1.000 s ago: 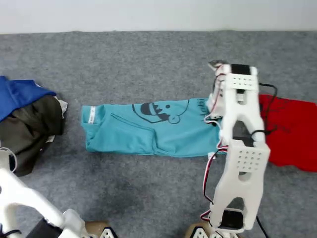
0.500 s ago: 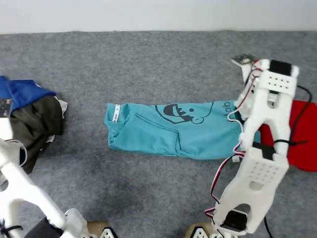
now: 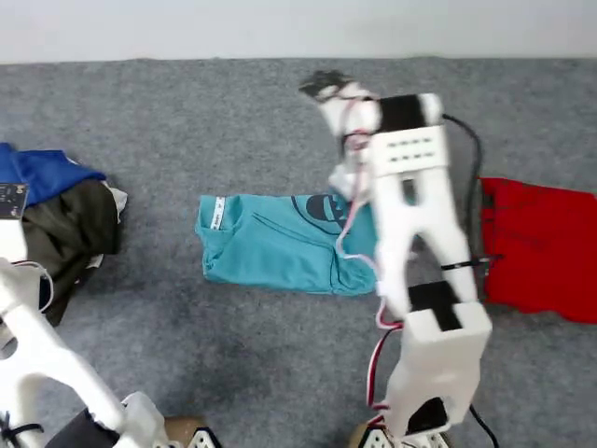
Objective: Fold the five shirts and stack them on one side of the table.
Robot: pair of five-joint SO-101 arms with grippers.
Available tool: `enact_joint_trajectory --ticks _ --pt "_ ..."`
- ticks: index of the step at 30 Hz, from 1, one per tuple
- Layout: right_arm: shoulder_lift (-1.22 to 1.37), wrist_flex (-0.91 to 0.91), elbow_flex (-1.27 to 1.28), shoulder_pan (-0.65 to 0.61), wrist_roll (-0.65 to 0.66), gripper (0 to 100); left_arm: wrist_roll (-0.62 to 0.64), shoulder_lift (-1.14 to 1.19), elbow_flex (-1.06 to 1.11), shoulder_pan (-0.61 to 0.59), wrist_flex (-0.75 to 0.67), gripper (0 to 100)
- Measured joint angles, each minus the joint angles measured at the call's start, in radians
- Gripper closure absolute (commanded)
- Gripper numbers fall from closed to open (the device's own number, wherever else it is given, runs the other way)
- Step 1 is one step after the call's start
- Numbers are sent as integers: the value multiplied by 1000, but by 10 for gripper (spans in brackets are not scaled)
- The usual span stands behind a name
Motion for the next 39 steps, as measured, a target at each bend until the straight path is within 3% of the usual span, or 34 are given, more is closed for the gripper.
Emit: enact_joint_trajectory --ticks 8,21,27,29,35,39 --pt "0 -15 0 -227 -46 990 0 0 0 0 0 984" --pt "153 -184 0 -377 -46 978 0 0 0 0 -2 984" --pt "195 -244 0 -419 -46 714 0 0 0 0 -2 984" --pt "195 -244 0 -442 -46 679 0 0 9 0 -11 984" --pt "195 -209 -94 -526 -46 753 0 0 63 0 -49 984" --pt "195 -118 -209 -522 -41 887 0 0 63 0 -49 984"
